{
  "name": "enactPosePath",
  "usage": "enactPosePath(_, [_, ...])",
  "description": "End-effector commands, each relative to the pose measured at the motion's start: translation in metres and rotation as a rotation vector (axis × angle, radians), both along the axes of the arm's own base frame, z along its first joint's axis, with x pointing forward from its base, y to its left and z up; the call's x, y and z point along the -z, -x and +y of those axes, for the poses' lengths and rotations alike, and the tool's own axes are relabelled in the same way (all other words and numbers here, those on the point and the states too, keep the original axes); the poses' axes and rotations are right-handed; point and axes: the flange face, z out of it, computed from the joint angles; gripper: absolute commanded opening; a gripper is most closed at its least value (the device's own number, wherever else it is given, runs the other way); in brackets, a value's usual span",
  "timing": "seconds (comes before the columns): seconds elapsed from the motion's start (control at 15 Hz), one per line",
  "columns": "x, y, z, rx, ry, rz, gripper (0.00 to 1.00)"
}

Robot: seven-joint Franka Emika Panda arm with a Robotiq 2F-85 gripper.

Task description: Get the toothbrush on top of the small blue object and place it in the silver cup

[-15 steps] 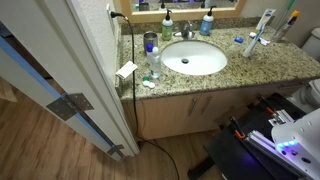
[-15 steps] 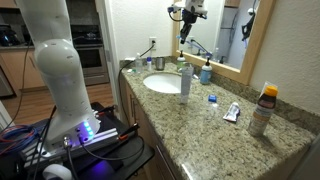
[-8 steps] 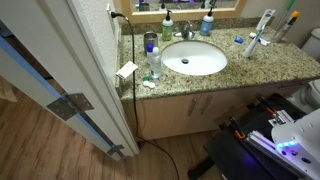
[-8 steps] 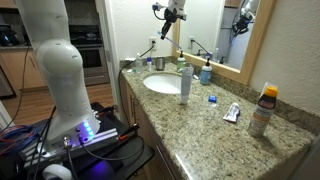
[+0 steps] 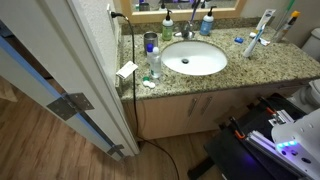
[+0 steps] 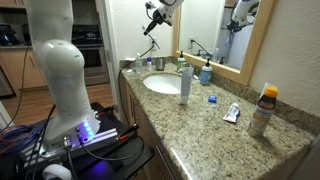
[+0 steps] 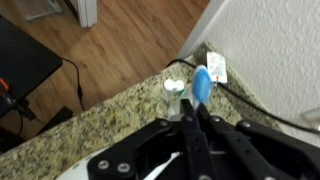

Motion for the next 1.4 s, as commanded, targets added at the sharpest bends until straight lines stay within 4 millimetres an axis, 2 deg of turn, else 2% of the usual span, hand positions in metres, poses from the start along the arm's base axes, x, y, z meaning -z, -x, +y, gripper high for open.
enactPosePath(0.0, [-0.006,-0.004,0.005,-0.008,-0.005,0.0,0.06])
enactPosePath(0.13, [-0.003,-0.004,0.003,-0.003,-0.002,0.004,0.06])
enactPosePath(0.2, [-0.003,-0.004,0.002,0.0,-0.002,0.005,0.01])
enactPosePath(0.27, [0.008,-0.008,0.01,-0.016,-0.035,0.05,0.01])
enactPosePath(0.47, [0.022,-0.043,0.043,0.021,-0.216,0.095,0.01])
enactPosePath(0.53, [0.023,-0.062,0.052,0.053,-0.278,0.109,0.01])
enactPosePath(0.67, [0.022,-0.087,0.06,0.108,-0.386,0.156,0.01])
enactPosePath(0.73, [0.023,-0.058,0.056,0.083,-0.314,0.118,0.06])
enactPosePath(0.87, [0.029,-0.079,0.061,0.111,-0.362,0.141,0.06])
enactPosePath(0.93, [0.031,-0.083,0.061,0.114,-0.367,0.143,0.01])
enactPosePath(1.07, [0.063,-0.098,0.06,0.181,-0.332,0.149,0.01])
enactPosePath(1.33, [0.105,-0.134,0.063,0.321,-0.443,0.17,0.01])
